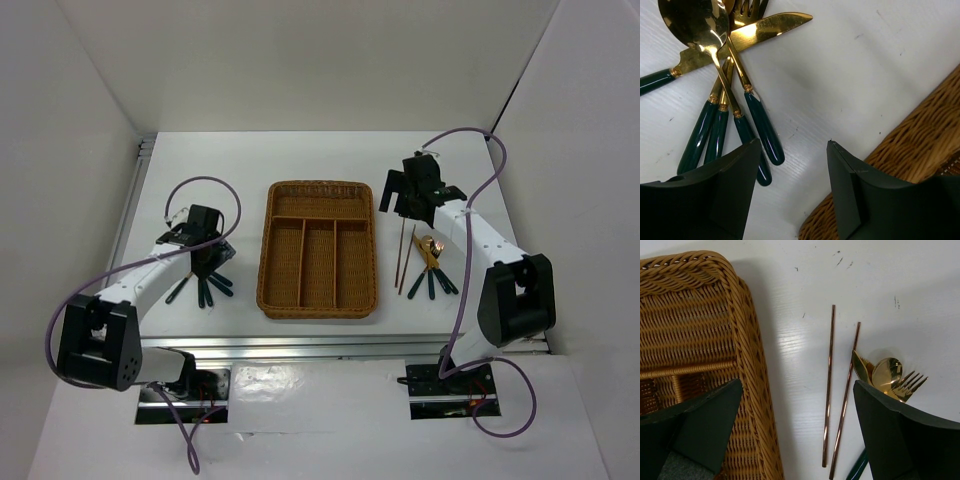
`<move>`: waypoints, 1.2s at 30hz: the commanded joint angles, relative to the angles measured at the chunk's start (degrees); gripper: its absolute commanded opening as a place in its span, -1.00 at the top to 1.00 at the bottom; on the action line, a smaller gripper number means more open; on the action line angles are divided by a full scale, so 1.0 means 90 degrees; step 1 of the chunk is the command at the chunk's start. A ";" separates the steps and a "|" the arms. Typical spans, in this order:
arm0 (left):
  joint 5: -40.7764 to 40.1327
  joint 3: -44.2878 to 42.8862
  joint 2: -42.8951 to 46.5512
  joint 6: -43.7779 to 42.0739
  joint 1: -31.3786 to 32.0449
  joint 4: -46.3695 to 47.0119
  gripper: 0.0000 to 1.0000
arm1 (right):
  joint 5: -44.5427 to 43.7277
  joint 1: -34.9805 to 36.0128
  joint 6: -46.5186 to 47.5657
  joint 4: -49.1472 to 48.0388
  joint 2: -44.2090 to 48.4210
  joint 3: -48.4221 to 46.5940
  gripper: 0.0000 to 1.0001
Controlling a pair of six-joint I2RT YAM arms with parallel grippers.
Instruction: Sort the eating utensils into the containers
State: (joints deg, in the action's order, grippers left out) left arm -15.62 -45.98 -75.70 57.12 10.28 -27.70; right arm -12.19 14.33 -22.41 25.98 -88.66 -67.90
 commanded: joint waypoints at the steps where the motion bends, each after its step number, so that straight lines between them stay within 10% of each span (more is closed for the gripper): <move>1: -0.0198 -0.0019 -0.0279 0.0264 -0.0020 0.0305 -0.37 | -0.0072 -0.0039 -0.0009 -0.0230 -0.0051 -0.0170 -1.00; 36: -0.0433 0.0157 -0.1071 0.0694 -0.0020 0.0227 -0.21 | -0.0326 -0.0039 -0.0010 -0.0054 -0.0236 -0.0229 -1.00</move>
State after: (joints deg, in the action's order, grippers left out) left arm -18.22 -45.19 -84.68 61.93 10.28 -25.23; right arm -13.67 14.31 -22.50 26.20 -90.48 -67.92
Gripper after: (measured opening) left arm 0.611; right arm 0.999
